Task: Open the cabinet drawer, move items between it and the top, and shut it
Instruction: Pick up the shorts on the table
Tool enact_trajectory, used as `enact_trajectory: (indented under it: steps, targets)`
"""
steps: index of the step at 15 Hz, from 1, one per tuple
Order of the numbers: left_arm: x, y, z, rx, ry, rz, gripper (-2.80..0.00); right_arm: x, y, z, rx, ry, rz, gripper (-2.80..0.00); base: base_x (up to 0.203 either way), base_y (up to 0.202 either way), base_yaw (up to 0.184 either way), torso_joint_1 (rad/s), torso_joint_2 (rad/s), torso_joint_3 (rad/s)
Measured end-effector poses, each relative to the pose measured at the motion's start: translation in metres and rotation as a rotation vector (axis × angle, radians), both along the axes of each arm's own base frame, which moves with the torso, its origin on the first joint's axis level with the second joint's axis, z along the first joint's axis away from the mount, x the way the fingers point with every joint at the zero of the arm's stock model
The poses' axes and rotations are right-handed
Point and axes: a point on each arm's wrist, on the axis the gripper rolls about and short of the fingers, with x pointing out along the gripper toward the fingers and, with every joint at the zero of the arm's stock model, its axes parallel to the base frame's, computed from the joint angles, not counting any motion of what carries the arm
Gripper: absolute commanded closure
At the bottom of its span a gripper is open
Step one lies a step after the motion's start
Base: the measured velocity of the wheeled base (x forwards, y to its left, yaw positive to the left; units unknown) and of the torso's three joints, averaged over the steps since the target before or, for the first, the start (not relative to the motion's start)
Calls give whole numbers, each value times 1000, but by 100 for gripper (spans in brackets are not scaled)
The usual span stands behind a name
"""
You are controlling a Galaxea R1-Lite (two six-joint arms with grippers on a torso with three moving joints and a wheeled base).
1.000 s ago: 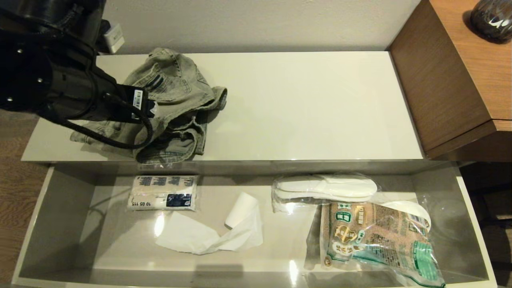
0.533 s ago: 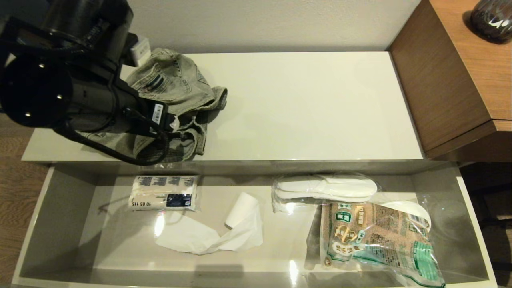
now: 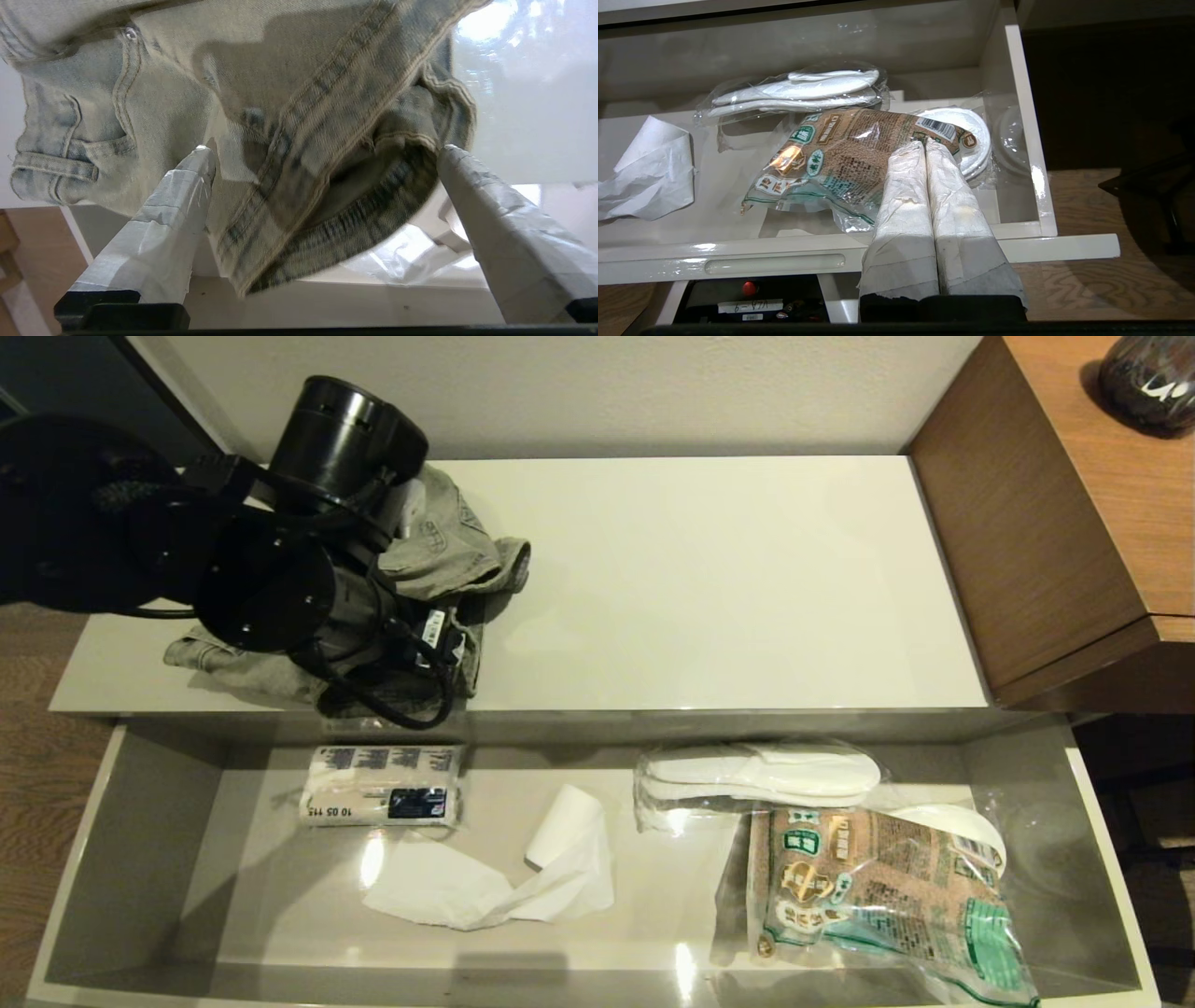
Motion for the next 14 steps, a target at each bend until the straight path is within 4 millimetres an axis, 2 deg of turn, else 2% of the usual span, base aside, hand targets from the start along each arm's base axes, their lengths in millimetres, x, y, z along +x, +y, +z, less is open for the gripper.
enact_trajectory:
  steps: [4, 7, 10, 14]
  targets:
    - [27, 20, 15, -11, -79, 138, -280, 0, 0, 0, -1, 0, 0, 0, 0, 0, 0, 0, 0, 0]
    - [38, 33, 15, 5, -93, 223, -280, 0, 0, 0, -1, -1, 1, 0, 0, 0, 0, 0, 0, 0]
    - [44, 36, 5, 5, -66, 243, -280, 0, 0, 0, 0, 0, 0, 0, 0, 0, 0, 0, 0, 0]
    - [49, 32, -21, 26, 6, 250, -280, 0, 0, 0, -1, 0, 1, 0, 0, 0, 0, 0, 0, 0]
